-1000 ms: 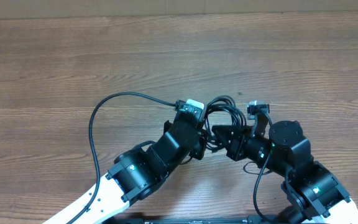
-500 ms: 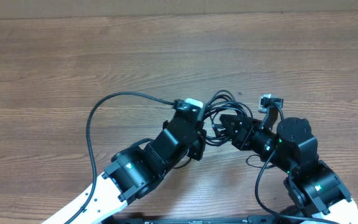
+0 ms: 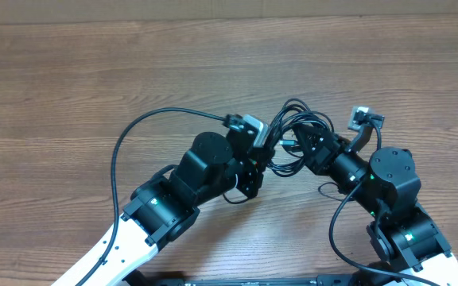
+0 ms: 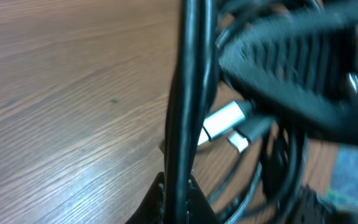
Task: Untangle cables
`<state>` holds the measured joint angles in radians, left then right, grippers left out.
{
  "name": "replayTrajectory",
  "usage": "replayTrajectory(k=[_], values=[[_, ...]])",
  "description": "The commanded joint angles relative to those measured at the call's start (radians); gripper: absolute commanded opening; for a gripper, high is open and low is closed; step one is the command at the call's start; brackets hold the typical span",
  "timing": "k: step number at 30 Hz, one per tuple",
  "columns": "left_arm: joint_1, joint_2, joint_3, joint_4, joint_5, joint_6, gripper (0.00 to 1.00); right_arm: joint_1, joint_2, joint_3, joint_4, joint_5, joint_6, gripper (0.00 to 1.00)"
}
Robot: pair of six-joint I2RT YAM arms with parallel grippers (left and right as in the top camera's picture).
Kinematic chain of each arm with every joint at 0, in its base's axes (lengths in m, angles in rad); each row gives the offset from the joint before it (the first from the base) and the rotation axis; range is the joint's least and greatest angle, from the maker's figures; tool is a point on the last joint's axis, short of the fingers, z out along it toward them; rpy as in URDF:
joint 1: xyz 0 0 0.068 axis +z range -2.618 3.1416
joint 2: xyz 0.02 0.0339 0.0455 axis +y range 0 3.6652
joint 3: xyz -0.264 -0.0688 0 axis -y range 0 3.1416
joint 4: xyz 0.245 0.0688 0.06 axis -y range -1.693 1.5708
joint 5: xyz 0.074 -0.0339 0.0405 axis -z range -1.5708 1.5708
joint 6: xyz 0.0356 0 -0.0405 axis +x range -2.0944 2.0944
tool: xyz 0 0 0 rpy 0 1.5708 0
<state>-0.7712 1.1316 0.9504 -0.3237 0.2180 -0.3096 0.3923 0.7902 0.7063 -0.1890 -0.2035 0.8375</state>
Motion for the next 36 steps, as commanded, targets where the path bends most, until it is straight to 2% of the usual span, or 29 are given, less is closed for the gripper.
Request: replayTrajectory(k=[1,6,10,11,12,13,14,16,19,23,28,30,31,33,36], values=[[-0.021,0.007,-0.032,-0.087,0.220,0.142,0.04,-0.029,-0.011,0.035,0.113,0.200,0.028,0.04],[-0.021,0.008,-0.032,-0.117,0.155,0.125,0.04,-0.029,-0.011,0.035,0.151,0.142,0.027,0.04],[-0.020,0.008,-0.032,-0.140,-0.031,-0.017,0.04,-0.029,-0.011,0.035,0.093,0.057,0.018,0.05],[-0.020,0.008,-0.032,-0.148,-0.080,-0.055,0.04,-0.029,-0.011,0.035,0.068,0.056,0.018,0.10],[-0.020,0.008,-0.032,-0.157,-0.126,-0.089,0.04,-0.029,-0.011,0.035,0.035,0.056,0.018,0.24],[-0.020,0.008,-0.032,-0.169,-0.165,-0.119,0.04,-0.029,-0.011,0.035,0.009,0.056,0.008,0.44],[-0.020,0.007,-0.032,-0.185,-0.214,-0.159,0.04,-0.029,-0.011,0.035,-0.019,0.056,-0.018,0.54],[-0.020,0.007,-0.032,-0.227,-0.313,-0.241,0.04,-0.029,-0.011,0.035,-0.067,0.056,-0.074,0.64],[-0.020,0.007,-0.032,-0.300,-0.438,-0.354,0.04,-0.029,-0.011,0.035,-0.140,0.055,-0.106,0.73],[-0.020,0.007,-0.032,-0.309,-0.460,-0.371,0.04,-0.028,-0.011,0.035,-0.277,0.039,-0.105,0.72],[-0.020,0.007,-0.032,-0.296,-0.452,-0.365,0.04,-0.028,-0.009,0.035,-0.417,0.002,-0.106,0.61],[-0.020,0.007,-0.032,-0.281,-0.412,-0.323,0.04,-0.028,-0.002,0.035,-0.447,0.000,-0.106,0.58],[-0.020,0.007,-0.032,-0.268,-0.376,-0.280,0.04,-0.028,0.003,0.035,-0.457,-0.002,-0.106,0.55],[-0.020,0.007,-0.032,-0.245,-0.314,-0.205,0.04,-0.027,0.016,0.035,-0.467,-0.029,-0.107,0.41],[-0.020,0.007,-0.032,-0.233,-0.287,-0.180,0.04,-0.027,0.051,0.034,-0.470,-0.116,-0.106,0.36]])
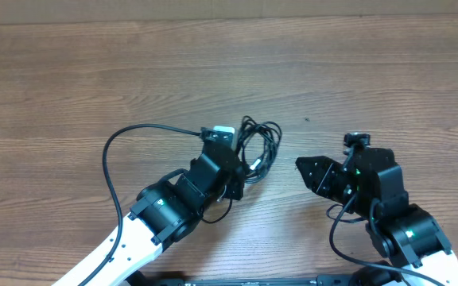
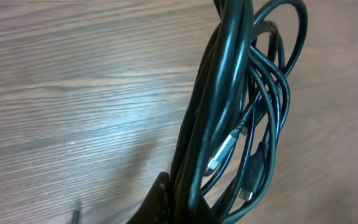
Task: Untangle cables
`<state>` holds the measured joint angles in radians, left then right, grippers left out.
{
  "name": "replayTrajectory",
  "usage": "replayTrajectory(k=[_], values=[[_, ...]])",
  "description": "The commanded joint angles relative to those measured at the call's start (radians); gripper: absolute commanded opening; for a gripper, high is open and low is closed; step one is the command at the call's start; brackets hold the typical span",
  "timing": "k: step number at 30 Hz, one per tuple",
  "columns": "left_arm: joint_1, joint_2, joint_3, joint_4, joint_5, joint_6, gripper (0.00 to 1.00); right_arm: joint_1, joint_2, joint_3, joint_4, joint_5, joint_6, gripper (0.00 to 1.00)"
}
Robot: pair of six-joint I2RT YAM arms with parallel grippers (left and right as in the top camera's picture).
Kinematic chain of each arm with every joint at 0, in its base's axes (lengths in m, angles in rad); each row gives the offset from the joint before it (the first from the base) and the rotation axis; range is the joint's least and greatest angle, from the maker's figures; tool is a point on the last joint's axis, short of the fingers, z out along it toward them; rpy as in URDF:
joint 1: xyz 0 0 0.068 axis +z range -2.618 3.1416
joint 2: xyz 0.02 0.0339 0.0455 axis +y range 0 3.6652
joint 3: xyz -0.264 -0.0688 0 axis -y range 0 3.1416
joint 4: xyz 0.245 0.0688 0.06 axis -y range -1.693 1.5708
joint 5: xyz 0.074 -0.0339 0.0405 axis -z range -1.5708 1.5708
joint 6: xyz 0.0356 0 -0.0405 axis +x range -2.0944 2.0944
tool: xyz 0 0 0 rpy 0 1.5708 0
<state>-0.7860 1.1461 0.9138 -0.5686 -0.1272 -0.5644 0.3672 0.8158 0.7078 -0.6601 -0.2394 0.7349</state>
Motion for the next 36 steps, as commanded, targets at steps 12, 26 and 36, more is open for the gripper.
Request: replayTrajectory(k=[12,26,36], values=[[-0.005,-0.007,0.005,-0.013,0.038,0.075,0.04,-0.002,0.238,0.033,0.173,-0.416,-0.006,0.46],[-0.005,-0.017,0.005,0.016,0.082,0.065,0.04,0.080,0.304,0.033,0.275,-0.285,-0.007,0.04],[-0.005,-0.045,0.005,0.014,0.128,0.125,0.04,0.079,0.304,0.033,0.562,-0.291,-0.057,0.04]])
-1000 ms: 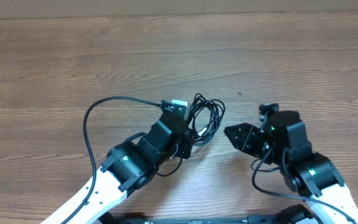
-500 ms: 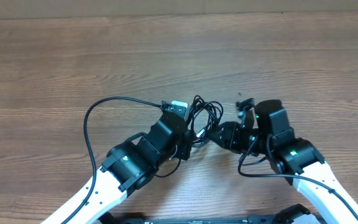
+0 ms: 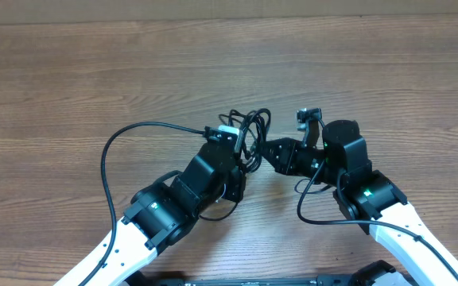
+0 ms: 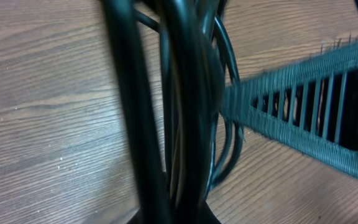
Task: Untangle cables
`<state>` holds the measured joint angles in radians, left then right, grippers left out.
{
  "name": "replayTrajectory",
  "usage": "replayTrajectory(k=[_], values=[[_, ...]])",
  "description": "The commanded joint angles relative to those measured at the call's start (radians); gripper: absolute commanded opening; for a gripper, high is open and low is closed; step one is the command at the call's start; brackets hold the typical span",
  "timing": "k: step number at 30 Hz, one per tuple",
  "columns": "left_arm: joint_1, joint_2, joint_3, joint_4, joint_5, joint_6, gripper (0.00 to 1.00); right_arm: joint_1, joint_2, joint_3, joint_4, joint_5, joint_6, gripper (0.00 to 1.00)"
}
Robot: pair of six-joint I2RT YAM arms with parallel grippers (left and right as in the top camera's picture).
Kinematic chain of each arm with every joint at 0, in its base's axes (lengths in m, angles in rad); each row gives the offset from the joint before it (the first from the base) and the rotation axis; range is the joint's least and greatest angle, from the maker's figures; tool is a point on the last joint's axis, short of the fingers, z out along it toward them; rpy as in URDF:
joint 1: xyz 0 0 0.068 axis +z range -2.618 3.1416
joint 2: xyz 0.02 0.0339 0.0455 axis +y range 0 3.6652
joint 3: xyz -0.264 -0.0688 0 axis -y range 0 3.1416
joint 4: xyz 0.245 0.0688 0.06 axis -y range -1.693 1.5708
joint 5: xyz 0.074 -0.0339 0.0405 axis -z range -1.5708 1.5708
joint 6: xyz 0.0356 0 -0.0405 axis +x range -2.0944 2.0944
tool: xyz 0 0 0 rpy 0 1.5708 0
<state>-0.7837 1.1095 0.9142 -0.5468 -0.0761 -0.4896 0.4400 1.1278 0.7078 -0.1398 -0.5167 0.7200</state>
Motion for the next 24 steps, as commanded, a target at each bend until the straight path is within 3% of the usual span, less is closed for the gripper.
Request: replayTrajectory(k=[1,5,10,16,19,24], values=[[-0.007,-0.008,0.005,-0.015,0.073,0.050,0.04,0.006,-0.008,0.033,0.049,-0.020,-0.062,0.04],[-0.006,-0.008,0.005,-0.056,-0.009,0.035,0.04,0.005,-0.008,0.033,0.048,-0.107,-0.128,0.04],[0.035,-0.008,0.005,-0.139,-0.187,-0.280,0.04,0.005,-0.008,0.033,-0.095,-0.234,-0.233,0.04],[0.137,-0.008,0.005,-0.150,-0.074,-0.440,0.04,0.005,-0.008,0.033,-0.415,-0.164,-0.332,0.04],[0.165,-0.008,0.005,-0.111,0.028,-0.366,0.04,0.005,-0.008,0.033,-0.509,-0.071,-0.332,0.04],[0.169,-0.008,0.005,-0.070,0.175,-0.092,0.04,0.005,-0.008,0.033,-0.532,0.004,-0.327,0.04]])
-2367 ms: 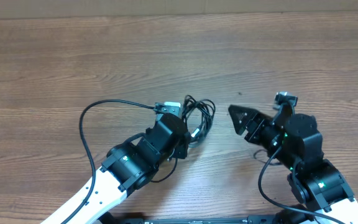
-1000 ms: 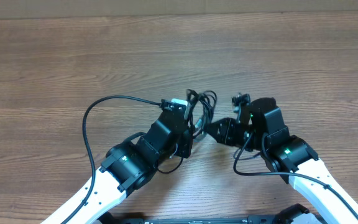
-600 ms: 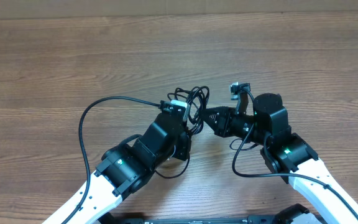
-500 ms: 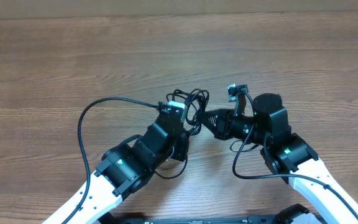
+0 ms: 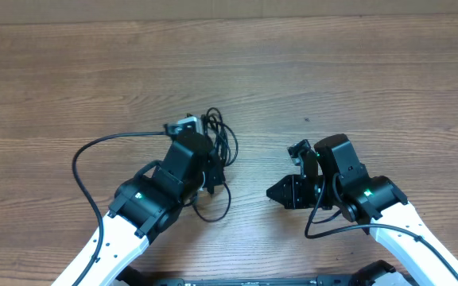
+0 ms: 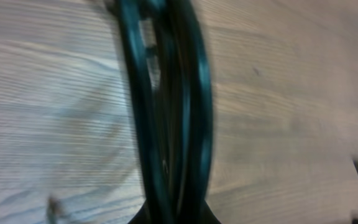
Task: Untangle cables
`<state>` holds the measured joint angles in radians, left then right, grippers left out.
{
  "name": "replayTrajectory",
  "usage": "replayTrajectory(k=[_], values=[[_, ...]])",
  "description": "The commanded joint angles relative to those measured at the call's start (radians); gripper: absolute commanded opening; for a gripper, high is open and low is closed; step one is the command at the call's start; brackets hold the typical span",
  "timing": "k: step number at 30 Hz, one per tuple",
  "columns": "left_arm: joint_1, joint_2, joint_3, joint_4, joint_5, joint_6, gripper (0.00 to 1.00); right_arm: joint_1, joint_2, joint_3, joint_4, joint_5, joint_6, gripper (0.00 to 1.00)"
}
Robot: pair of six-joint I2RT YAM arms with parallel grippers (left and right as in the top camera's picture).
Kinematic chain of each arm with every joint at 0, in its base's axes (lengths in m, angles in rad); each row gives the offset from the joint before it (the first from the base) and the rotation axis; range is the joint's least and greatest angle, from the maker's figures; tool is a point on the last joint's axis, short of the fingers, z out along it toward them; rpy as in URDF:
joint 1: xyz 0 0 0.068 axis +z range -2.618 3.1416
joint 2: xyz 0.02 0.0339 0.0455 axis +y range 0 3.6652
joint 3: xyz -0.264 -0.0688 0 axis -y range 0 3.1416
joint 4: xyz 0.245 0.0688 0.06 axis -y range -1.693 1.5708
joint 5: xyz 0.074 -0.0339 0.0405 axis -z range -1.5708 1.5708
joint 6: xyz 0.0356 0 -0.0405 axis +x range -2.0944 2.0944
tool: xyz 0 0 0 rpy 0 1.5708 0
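A bundle of black cables (image 5: 220, 137) hangs bunched at the table's middle left, and my left gripper (image 5: 210, 162) is shut on it. The blurred left wrist view shows the cable strands (image 6: 166, 106) rising straight up out of my left gripper (image 6: 169, 214) at the bottom edge. One loose loop (image 5: 214, 213) of the bundle lies on the wood below the left wrist. Lower and to the right, my right gripper (image 5: 276, 193) points left, apart from the bundle, with nothing seen in it. Its fingers are seen edge-on, so their gap is hidden.
The wooden table (image 5: 332, 71) stretches to the back and both sides. A black lead (image 5: 110, 138) arcs from the left wrist out to the left and back to the arm. Another lead (image 5: 318, 218) loops beside the right arm.
My left gripper has carried the bundle to the left. The right gripper, which was up against the bundle, is now lower and to the right, apart from it.
First both grippers were in the tangle at the middle right. Then the left held the bundle alone further left with the right drawn back. The right was then against the bundle again. Now it stands clear once more, and the bundle is further left.
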<state>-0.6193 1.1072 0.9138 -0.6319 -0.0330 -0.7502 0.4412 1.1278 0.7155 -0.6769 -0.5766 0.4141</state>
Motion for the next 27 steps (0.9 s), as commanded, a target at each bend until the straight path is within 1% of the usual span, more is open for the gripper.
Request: replayTrajectory(k=[1,2,4,5,7,8,10,13,15,17,20,23,26,27], values=[[0.005,-0.006,0.005,0.015,0.163,0.230,0.04,0.002,-0.008,0.026,0.013,0.064,-0.022,0.04],[0.005,-0.006,0.005,0.013,0.188,0.284,0.04,0.002,-0.008,0.026,0.023,0.064,-0.022,0.06],[0.005,-0.006,0.005,-0.002,0.259,0.414,0.04,-0.002,-0.008,0.026,0.053,0.064,-0.023,0.20],[0.005,-0.006,0.005,-0.011,0.292,0.461,0.04,-0.007,-0.010,0.027,0.065,0.064,-0.023,0.24],[0.005,-0.006,0.005,-0.034,0.343,0.547,0.04,-0.025,-0.016,0.032,0.073,0.064,-0.023,0.27],[0.005,-0.006,0.005,-0.045,0.344,0.566,0.04,-0.038,-0.021,0.037,0.069,0.064,-0.023,0.28],[0.005,-0.006,0.005,-0.066,0.341,0.586,0.04,-0.066,-0.035,0.047,0.061,0.064,-0.029,0.34],[0.005,-0.006,0.005,-0.079,0.352,0.618,0.04,-0.120,-0.068,0.059,0.058,0.060,-0.069,0.45],[0.005,-0.006,0.005,-0.077,0.412,0.673,0.04,-0.150,-0.095,0.060,0.060,0.060,-0.089,0.51],[0.005,-0.006,0.005,-0.070,0.507,0.750,0.05,-0.163,-0.117,0.060,0.061,0.039,-0.147,0.55],[0.004,-0.006,0.005,-0.058,0.638,0.859,0.04,-0.160,-0.135,0.060,0.063,-0.073,-0.293,0.62],[0.004,-0.006,0.005,-0.028,0.713,0.898,0.05,-0.160,-0.133,0.060,0.063,-0.113,-0.381,0.74],[0.004,-0.006,0.005,-0.006,0.742,0.909,0.05,-0.160,-0.126,0.060,0.077,-0.112,-0.428,0.74],[0.004,-0.006,0.005,-0.005,0.742,0.909,0.04,-0.160,-0.122,0.060,0.087,-0.113,-0.427,0.70]])
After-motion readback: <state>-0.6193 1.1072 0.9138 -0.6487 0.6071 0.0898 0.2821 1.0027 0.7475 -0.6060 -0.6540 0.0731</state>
